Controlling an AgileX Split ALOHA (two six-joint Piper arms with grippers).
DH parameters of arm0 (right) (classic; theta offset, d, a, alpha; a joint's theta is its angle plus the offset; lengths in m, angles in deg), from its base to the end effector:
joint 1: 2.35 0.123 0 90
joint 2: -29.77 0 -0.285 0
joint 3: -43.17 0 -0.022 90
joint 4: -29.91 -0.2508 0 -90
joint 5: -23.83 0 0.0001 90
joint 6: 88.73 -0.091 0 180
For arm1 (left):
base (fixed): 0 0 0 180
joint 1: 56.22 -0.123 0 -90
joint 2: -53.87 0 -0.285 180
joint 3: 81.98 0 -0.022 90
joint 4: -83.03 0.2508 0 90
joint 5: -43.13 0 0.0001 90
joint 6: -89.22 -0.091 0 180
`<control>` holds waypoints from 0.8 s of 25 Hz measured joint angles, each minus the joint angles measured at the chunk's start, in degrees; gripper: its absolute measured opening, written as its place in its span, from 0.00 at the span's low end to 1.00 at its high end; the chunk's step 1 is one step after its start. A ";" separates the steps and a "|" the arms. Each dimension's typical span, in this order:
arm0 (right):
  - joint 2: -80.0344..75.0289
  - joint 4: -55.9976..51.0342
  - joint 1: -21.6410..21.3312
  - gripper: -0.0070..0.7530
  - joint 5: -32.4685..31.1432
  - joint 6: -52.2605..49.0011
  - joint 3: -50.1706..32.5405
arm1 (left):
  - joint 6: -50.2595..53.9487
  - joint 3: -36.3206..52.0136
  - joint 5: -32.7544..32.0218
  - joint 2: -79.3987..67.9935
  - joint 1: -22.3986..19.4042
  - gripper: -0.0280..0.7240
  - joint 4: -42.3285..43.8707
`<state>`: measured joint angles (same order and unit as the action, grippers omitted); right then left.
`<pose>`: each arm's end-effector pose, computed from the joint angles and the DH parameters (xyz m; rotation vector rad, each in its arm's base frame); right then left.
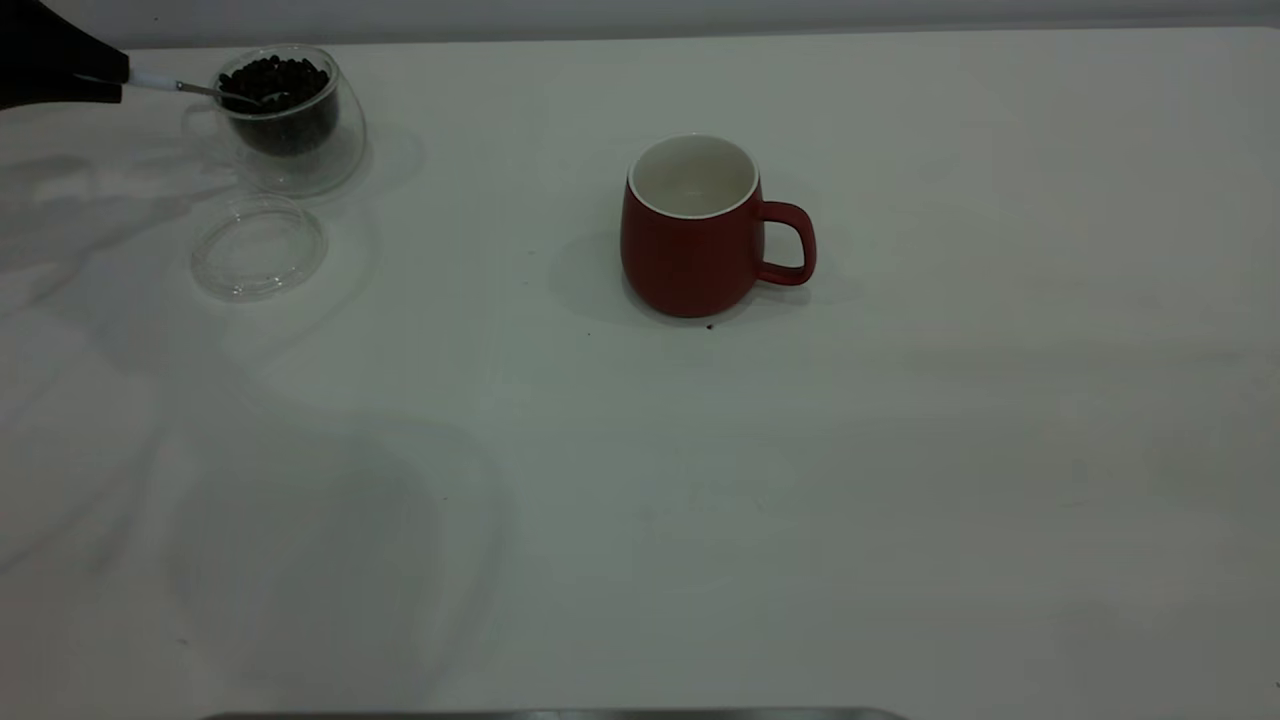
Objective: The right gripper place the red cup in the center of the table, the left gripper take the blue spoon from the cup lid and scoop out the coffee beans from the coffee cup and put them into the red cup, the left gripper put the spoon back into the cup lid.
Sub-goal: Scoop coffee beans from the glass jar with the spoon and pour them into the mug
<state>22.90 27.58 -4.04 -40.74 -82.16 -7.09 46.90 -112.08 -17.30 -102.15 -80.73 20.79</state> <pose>-0.0068 0.0035 0.2638 -0.0936 2.1215 -0.0361 0.4759 0.1400 0.0533 -0.4022 2.4818 -1.0874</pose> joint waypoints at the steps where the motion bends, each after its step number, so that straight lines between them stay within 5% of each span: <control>1: 0.00 0.00 0.00 0.79 0.00 0.00 0.00 | 0.11 0.00 -0.14 0.00 -0.01 0.20 -0.57; 20: 0.00 0.00 0.00 0.79 0.00 0.00 0.00 | 1.22 0.00 -5.84 0.00 -2.01 0.20 -3.85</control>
<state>22.90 27.58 -4.04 -40.74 -82.16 -7.09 48.12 -112.08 -23.14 -102.15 -82.75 16.93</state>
